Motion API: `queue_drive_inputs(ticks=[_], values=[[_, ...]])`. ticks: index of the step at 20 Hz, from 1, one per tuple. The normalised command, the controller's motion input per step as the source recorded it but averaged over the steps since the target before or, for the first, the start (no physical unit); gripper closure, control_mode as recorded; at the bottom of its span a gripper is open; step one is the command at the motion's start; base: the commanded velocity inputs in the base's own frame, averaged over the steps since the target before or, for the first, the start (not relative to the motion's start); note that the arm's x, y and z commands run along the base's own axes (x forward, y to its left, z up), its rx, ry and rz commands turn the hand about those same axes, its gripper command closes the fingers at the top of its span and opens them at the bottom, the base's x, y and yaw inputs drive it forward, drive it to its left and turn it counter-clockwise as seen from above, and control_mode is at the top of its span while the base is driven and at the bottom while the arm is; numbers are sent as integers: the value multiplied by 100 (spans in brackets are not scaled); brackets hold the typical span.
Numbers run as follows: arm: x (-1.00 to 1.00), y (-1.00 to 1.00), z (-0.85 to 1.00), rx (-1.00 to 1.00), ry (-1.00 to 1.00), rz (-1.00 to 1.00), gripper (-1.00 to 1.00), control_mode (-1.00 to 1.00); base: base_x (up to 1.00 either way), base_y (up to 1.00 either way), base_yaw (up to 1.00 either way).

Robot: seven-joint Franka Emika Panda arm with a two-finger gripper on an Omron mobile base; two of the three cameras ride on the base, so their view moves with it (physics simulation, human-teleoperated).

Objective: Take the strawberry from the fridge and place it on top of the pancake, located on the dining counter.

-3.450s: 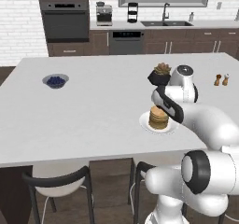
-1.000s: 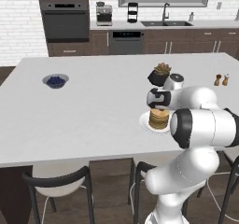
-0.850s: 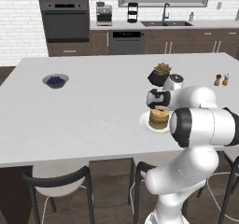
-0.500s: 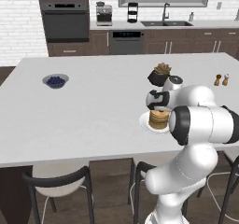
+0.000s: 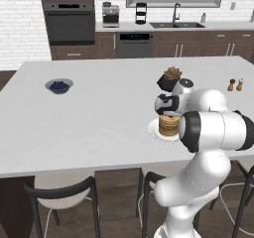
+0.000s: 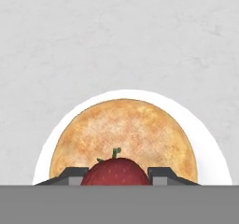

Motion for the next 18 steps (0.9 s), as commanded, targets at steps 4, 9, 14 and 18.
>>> queue_drive_inputs(ticks=[4,9,14,18], values=[[-26,-3,-24,0,0,0,100,-100,0,0,0],[-29,-8,-38,0,1,0,-100,-100,0,0,0],[-1,-6,-28,0,3,0,-100,-100,0,0,0],[0,-2,-22,0,2,0,-100,-100,0,0,0]])
